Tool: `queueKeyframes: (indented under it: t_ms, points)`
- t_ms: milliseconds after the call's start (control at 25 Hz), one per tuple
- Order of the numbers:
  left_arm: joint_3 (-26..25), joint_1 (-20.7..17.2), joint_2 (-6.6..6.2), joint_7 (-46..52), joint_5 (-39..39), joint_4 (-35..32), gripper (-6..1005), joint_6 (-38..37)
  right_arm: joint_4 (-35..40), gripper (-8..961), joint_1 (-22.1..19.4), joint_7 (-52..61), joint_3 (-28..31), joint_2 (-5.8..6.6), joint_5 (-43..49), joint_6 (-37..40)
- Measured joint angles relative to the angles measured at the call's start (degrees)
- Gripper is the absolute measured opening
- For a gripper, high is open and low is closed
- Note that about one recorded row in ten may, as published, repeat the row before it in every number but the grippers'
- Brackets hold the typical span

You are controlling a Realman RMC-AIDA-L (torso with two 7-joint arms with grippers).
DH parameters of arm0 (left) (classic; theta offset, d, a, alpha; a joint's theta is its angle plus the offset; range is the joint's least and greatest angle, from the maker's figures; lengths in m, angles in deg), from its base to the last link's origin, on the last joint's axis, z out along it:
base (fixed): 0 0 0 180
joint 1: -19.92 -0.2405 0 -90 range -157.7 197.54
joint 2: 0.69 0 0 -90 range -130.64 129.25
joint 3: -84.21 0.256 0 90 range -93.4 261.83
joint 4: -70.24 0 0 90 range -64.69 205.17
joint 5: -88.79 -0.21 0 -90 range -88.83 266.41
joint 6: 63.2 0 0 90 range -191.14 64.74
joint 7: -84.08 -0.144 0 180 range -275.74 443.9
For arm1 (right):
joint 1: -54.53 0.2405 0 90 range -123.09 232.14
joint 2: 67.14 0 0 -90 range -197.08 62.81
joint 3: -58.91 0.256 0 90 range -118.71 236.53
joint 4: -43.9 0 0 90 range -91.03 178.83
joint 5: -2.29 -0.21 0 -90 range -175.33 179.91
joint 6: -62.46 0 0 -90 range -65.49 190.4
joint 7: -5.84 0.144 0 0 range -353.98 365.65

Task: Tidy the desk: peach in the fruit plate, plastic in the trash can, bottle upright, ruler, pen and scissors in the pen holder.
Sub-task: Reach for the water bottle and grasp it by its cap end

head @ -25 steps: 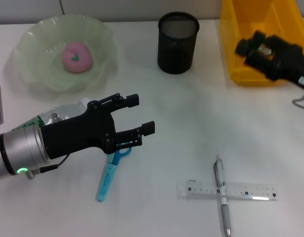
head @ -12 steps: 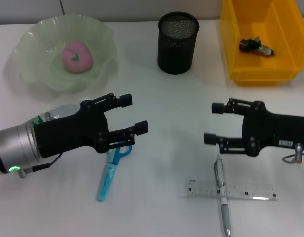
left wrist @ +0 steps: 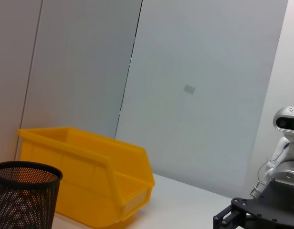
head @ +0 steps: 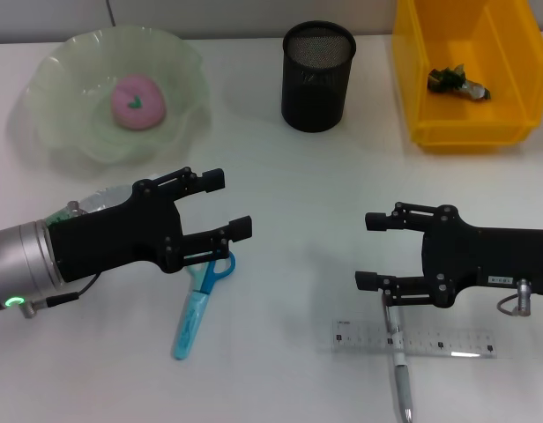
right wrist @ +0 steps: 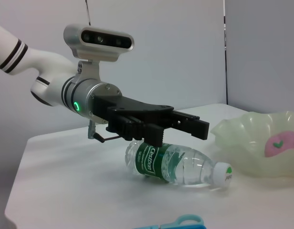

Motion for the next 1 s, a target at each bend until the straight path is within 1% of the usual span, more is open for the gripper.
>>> queueKeyframes:
  t_ms: [400,480,520,640,680,760,840,1000]
  points:
    - [-0.3,0.0,-0.05,0.9,0.0,-0.1,811,0.3,-0.1,796,0.0,-0.1,0.0,-0.02,0.1,-0.1]
    - [-0.9,0.2,-0.34,2.0,0.0,-0.4,811,0.3,-0.1,796,0.0,-0.1,0.0,-0.02,0.1,-0.2]
    - [-1.3,0.3,-0.67,2.8,0.0,-0.7,811,0.4,-0.1,796,0.0,-0.1,0.0,-0.02,0.1,-0.2]
    - [-2.1,0.6,-2.52,8.5,-1.7,-4.4,811,0.8,-0.1,796,0.0,-0.1,0.0,-0.02,0.1,-0.3]
    - [-2.4,0.6,-3.24,11.4,-3.1,-6.6,811,1.4,-0.1,796,0.0,-0.1,0.0,-0.02,0.1,-0.3]
    - [-3.8,0.6,-4.19,15.8,-6.9,-10.4,811,2.8,-0.1,795,0.0,-0.1,-0.1,-0.02,0.1,-0.3]
    - [-8.1,0.8,-4.53,20.9,-13.7,-15.0,811,3.9,0.0,795,0.1,-0.1,-0.5,-0.02,0.1,-0.3]
    - [-15.3,2.6,-4.25,29.2,-27.2,-21.8,811,3.6,0.0,795,0.2,-0.1,-0.7,-0.02,0.1,-0.3]
